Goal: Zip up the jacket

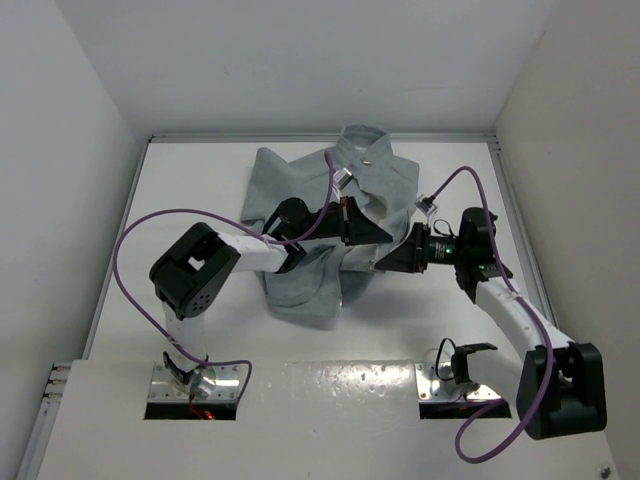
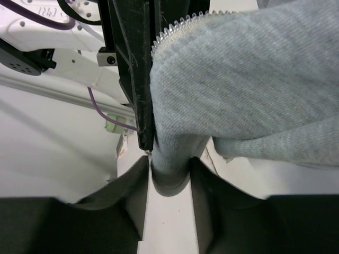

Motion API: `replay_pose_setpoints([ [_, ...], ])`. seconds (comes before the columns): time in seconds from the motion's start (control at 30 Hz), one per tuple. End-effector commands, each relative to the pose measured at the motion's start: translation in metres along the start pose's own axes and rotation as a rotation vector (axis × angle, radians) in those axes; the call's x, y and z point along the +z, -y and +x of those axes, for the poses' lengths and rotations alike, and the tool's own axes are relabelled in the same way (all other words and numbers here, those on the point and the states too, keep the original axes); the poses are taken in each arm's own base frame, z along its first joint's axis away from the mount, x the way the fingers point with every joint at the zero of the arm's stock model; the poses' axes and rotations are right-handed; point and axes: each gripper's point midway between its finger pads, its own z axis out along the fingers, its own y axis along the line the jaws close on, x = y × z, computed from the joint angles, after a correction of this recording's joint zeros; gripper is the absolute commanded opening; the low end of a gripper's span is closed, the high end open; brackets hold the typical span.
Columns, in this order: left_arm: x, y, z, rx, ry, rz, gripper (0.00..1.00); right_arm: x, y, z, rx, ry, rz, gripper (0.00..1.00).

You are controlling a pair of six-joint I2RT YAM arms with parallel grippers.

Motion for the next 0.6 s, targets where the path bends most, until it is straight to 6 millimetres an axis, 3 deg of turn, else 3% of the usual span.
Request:
replay_pose_setpoints([
  [0.0, -0.001, 0.023, -0.015, 0.087, 0.050, 0.081, 0.00, 0.000, -0.016, -0.007, -0.068, -0.015, -0.033, 0.39],
  [0.07, -0.001, 0.023, -0.015, 0.087, 0.050, 0.081, 0.00, 0.000, -0.017, -0.006, -0.066, -0.018, -0.032, 0.41],
  [0.17, -0.001, 0.020, -0.013, 0.088, 0.039, 0.074, 0.00, -0.001, -0.016, -0.007, -0.080, -0.012, -0.026, 0.36],
  [0.27, 0.000, 0.021, -0.006, 0.095, 0.009, 0.070, 0.00, 0.000, -0.019, -0.010, -0.091, -0.005, -0.032, 0.41],
  [0.57, 0.010, 0.028, 0.017, 0.110, -0.054, 0.077, 0.00, 0.003, -0.023, -0.020, -0.104, -0.003, -0.048, 0.37],
])
